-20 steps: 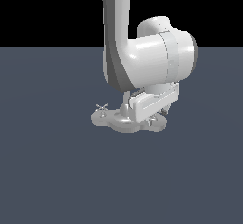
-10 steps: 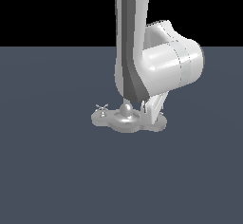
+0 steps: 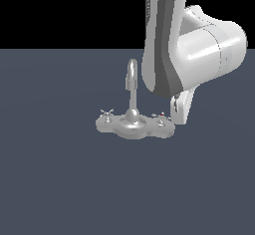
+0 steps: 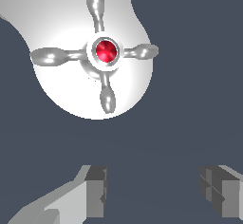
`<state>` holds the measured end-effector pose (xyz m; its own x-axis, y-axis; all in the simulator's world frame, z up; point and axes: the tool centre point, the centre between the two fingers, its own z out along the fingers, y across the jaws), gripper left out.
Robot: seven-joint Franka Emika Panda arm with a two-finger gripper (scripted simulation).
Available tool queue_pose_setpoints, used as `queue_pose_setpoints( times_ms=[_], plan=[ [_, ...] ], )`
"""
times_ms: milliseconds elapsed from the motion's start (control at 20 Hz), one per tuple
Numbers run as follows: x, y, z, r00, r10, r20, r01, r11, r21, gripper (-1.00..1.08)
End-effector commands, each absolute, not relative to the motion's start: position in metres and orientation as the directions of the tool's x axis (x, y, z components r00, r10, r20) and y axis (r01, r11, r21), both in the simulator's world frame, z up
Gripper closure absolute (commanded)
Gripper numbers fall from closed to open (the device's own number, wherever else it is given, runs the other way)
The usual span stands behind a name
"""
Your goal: Turn on the faucet by rotating a designated handle.
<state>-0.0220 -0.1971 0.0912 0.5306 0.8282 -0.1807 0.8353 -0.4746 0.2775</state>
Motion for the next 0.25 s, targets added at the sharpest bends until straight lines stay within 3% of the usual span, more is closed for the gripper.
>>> queue_pose_setpoints(
  times_ms=[0, 50, 100, 150, 200],
  plan=[
    [-0.031, -0.318, 0.139, 0.679, 0.716, -0.163, 0.71, -0.584, 0.394, 0.71],
    [-0.027, -0.371, 0.17, 0.65, 0.736, -0.192, 0.721, -0.515, 0.464, -0.56],
    [-0.026, -0.361, 0.18, 0.643, 0.74, -0.2, 0.722, -0.498, 0.48, -0.56],
    [-0.039, -0.407, 0.187, 0.64, 0.731, -0.236, 0.724, -0.472, 0.502, -0.07],
    [-0.044, -0.435, 0.22, 0.702, 0.678, -0.218, 0.658, -0.5, 0.563, -0.19]
  ],
)
